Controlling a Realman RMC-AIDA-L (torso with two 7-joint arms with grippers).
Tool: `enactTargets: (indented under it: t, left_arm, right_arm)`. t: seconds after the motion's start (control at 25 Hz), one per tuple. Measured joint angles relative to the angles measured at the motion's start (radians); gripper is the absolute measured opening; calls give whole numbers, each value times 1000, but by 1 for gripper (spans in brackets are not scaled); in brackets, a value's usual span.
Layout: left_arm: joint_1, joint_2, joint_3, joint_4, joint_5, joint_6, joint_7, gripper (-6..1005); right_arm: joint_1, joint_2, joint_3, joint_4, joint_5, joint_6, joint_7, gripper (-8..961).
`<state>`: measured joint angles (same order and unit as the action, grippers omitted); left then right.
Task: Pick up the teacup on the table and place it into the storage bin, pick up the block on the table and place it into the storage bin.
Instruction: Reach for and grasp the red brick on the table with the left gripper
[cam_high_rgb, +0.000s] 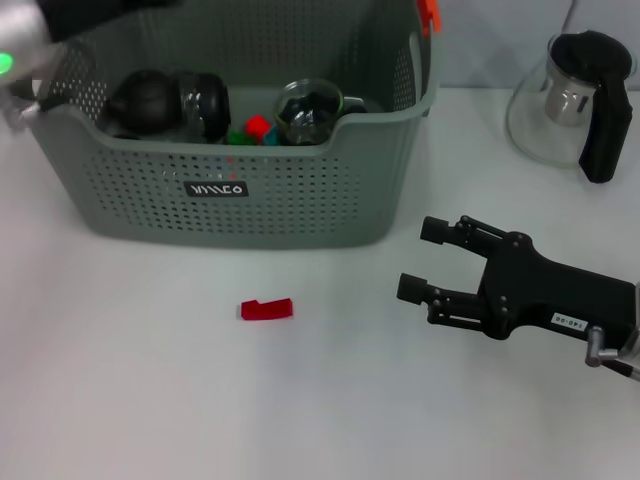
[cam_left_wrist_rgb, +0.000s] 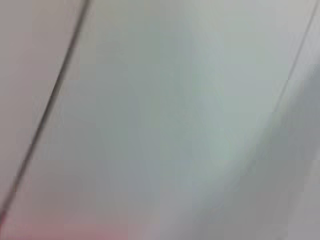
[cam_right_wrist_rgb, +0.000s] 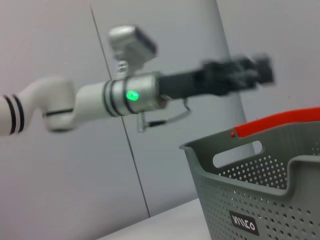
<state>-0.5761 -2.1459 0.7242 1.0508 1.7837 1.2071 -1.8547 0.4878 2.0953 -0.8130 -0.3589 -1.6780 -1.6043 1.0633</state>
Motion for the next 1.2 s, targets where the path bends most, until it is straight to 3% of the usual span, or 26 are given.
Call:
enactTargets:
  t: [0.04,0.08,0.24,0.32,0.36,0.52,0.68,0.88,1.2]
  left_arm:
    - [24,29,-48,-102,-142,108,2,698]
    - [34,54,-71,-182,-200,200,20,711]
    - [68,70,-157,-304,-179,356,138,705]
    - [147,48,-224,-355,-150,421,320,704]
    - [147,48,-224,-355,-150,421,320,704]
    - [237,16,-235,-363,-96,442,537,704]
    - [280,-12,-229,-387,0,443,709,704]
    - [292,-17,-229,-452,106,390,785,703]
    - [236,-18,-166,-504,225,245,854,703]
  right_arm:
    - [0,0,0,0,0,0,0,910]
    - [1,0,0,0,0,0,0,910]
    - [3,0,0,2,1,3,0,910]
    - [5,0,0,5,1,6,0,909]
    - [5,0,0,5,1,6,0,909]
    - [6,0,6,4,1,7,4,909]
    - [8,1,10,7,1,8,6,909]
    - [7,2,12,8,1,8,8,909]
    - [9,2,14,8,1,10,10,909]
